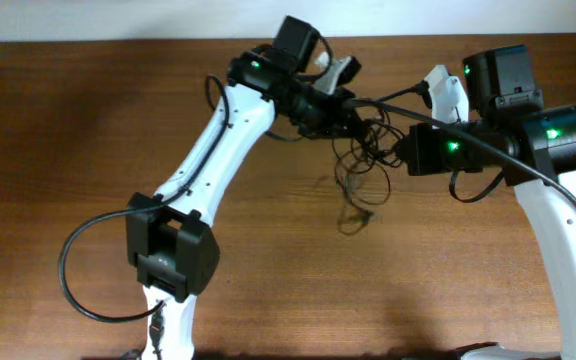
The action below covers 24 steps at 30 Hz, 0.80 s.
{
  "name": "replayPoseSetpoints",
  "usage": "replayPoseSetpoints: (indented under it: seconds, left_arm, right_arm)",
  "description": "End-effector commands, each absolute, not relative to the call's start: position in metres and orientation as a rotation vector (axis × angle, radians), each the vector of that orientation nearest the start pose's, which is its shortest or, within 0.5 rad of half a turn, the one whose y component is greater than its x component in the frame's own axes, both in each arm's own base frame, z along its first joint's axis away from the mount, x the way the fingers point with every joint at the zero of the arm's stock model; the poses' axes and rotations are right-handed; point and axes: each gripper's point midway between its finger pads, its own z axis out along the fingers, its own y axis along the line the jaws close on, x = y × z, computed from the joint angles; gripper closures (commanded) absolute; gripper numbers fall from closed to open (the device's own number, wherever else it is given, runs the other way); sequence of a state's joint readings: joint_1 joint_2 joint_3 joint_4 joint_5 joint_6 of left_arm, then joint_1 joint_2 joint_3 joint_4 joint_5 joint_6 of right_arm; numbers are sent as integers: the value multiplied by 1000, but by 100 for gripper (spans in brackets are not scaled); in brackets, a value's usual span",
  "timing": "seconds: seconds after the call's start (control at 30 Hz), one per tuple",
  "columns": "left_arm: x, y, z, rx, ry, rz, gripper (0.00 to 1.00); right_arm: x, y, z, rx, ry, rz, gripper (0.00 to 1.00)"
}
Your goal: Untangle cables
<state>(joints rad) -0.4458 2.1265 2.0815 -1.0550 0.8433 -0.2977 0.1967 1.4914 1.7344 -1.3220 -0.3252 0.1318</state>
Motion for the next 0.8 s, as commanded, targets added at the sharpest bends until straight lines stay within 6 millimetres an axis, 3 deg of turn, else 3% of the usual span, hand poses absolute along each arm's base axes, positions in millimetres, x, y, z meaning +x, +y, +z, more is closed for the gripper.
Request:
replayPoseSetpoints:
  seconds: [0.0, 0.03, 0.17, 0.3, 0.4, 0.57, 0.67, 0.77]
  left_arm:
    - [424, -282, 205, 515, 2624, -1126, 100]
    - [423, -281, 213, 605, 2564, -1142, 100]
    - [388, -285, 280, 1056, 2133, -1268, 100]
    - [377, -268, 299, 1078, 2147, -1092, 100]
    - [356, -258, 295, 1111, 2228, -1051, 100]
    - [319, -251, 258, 1245, 2417, -967, 100]
    - [306, -258, 254, 1348, 2388, -964, 100]
    - [306, -267, 262, 1373, 2319, -983, 100]
  right_arm:
    - [324, 105, 287, 29, 2663, 483, 96]
    - [328, 106, 284, 74, 2672, 494, 96]
    - [361, 116, 246, 220, 2746, 537, 96]
    - [383, 136, 225, 195, 2767, 661, 96]
    - [402, 149, 228, 162, 2702, 760, 96]
    - [430, 174, 261, 212, 2522, 989, 96]
    - [433, 173, 261, 245, 2516, 966, 96]
    - [428, 154, 242, 334, 2586, 793, 95]
